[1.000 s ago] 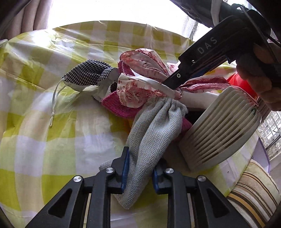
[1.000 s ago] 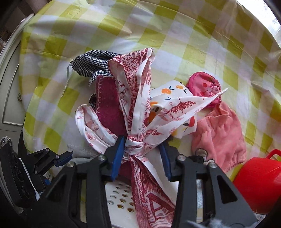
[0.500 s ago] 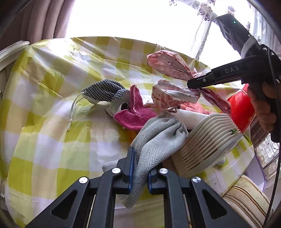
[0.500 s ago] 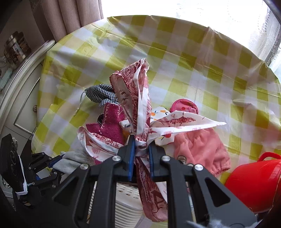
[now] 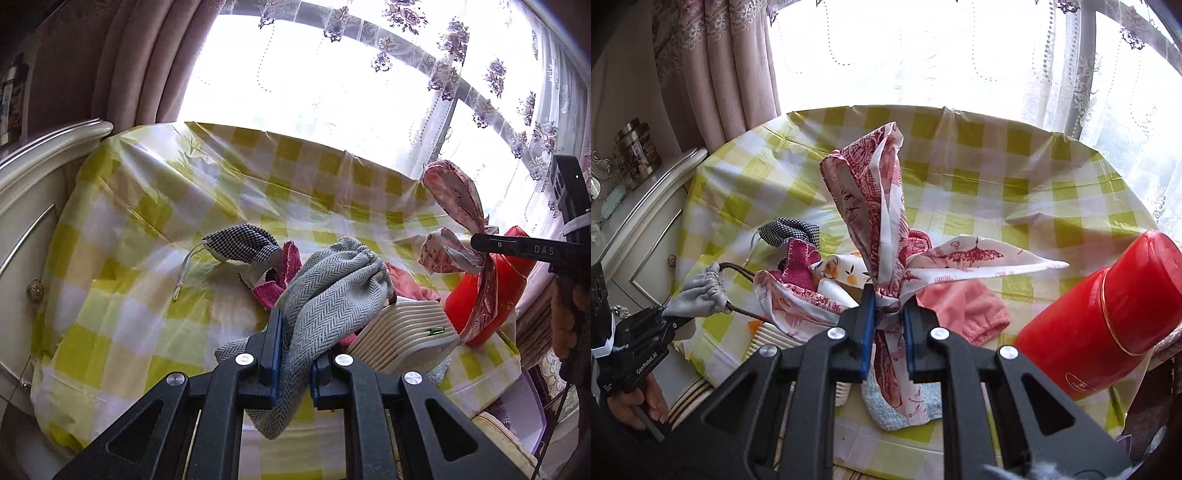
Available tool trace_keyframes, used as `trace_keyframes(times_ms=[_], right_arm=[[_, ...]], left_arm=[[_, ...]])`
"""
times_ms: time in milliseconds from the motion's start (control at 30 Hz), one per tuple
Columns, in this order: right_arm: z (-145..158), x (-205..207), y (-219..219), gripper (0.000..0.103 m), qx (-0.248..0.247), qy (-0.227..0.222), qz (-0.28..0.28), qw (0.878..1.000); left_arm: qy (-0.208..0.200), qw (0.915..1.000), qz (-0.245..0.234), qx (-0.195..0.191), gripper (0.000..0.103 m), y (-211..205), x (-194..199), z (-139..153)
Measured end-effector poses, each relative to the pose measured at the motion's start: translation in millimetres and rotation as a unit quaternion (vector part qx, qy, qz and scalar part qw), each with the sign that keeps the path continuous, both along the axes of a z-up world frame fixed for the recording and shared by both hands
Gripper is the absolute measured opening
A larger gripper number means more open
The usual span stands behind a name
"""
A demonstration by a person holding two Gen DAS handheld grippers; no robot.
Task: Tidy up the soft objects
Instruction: 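Grasp the grey drawstring bag with the left tool while the right tool grasps the pink ribbon bag, then carry both bags to the white box and release the pink ribbon bag inside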
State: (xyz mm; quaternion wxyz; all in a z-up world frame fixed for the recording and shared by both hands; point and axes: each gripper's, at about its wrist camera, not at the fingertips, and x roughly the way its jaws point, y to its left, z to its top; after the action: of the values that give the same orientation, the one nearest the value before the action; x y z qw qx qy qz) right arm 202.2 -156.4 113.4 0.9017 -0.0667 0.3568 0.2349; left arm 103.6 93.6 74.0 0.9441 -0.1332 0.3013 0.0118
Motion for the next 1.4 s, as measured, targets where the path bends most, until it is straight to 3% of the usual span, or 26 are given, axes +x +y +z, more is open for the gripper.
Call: trace_keyframes(times_ms=[433,800,1133,1400], right_arm=[[-14.5,-54.3,-87.4,0.017,0.033,-0.008,-0.069,0.997],[-19.9,-91.1,-183.5,0.017,0.035,-0.007,-0.146,0.989],[-25.8,-115.4,-261.9,0.017,0.018,-0.010,-0.222,0.975],[-33.2,-130.5,-321.0,0.017,0.012,-0.001,-0.279,0.960]], left_arm=[[-0.034,0.9975,-0.059,0.017,0.013,-66.3,-9.5,40.6],[-0.035,0.9899,-0.136,0.020,0.013,-144.4,-7.1,51.2],[-0.031,0.9775,-0.207,0.023,0.013,-214.7,2.7,53.4],[-0.020,0.9606,-0.276,0.024,0.013,-280.2,3.2,48.7]])
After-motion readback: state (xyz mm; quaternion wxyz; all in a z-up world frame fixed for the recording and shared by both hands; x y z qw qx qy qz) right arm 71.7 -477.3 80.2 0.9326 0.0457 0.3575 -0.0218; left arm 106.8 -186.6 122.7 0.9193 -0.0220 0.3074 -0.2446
